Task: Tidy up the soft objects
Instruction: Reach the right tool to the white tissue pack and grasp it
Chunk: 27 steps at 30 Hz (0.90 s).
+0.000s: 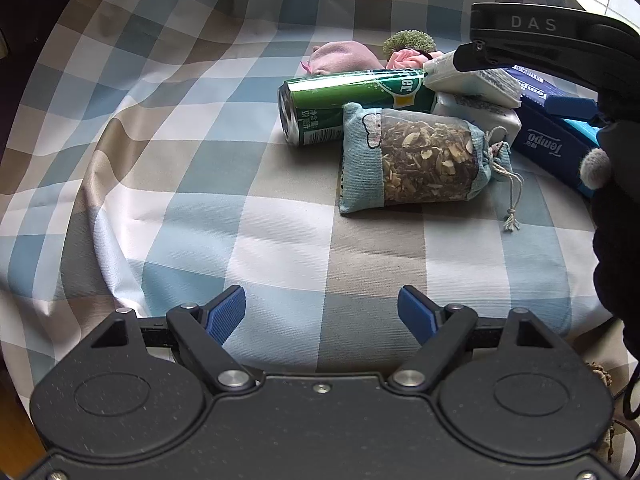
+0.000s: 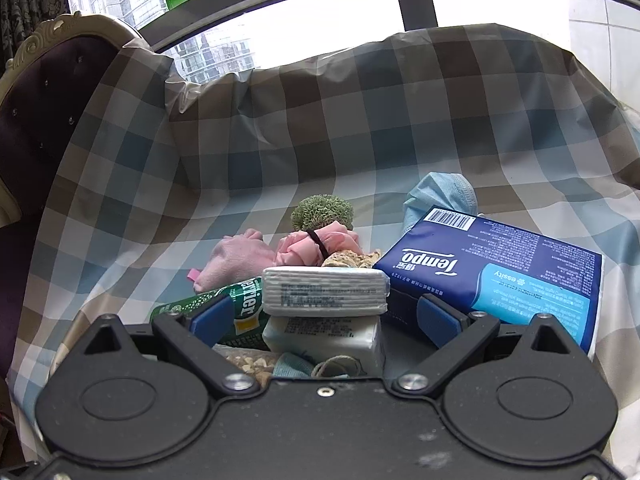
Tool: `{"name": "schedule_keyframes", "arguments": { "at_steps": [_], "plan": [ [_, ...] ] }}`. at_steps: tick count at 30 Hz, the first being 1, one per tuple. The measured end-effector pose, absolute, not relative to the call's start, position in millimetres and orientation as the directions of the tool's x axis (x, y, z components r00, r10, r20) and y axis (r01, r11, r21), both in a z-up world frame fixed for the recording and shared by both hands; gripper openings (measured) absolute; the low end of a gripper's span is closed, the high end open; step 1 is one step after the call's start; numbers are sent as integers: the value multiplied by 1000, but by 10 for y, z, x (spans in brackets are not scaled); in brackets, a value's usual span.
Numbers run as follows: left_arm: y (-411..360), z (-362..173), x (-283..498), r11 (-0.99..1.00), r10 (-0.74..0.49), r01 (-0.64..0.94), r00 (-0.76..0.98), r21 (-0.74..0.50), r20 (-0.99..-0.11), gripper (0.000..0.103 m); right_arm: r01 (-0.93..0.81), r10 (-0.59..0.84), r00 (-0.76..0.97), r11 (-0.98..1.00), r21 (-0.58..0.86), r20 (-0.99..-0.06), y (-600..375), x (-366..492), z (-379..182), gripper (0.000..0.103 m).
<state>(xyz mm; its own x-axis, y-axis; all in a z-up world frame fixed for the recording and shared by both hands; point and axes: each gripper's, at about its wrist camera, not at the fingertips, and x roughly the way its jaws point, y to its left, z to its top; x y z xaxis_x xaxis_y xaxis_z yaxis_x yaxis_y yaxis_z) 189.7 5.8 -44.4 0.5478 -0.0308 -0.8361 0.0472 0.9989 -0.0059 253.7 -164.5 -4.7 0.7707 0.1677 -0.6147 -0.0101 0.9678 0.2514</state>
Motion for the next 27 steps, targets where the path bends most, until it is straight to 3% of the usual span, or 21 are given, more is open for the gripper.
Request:
{"name": "schedule_keyframes", "arguments": {
  "at_steps": [12, 17, 27],
  "plan": [
    [75, -463, 1888, 999, -27, 42, 541, -5, -841, 81, -32, 161, 768, 976, 214, -620, -1525, 2805, -205, 98],
    [81, -451, 1874, 999, -25, 40, 541, -4, -841, 81, -43, 131, 776, 987, 157, -617, -1431, 2836, -220, 80],
    [70, -376, 1882, 999, -5, 38, 557, 20, -831, 81, -69, 151, 834, 983, 170, -531, -1561, 2542, 61, 79]
  ]
}}
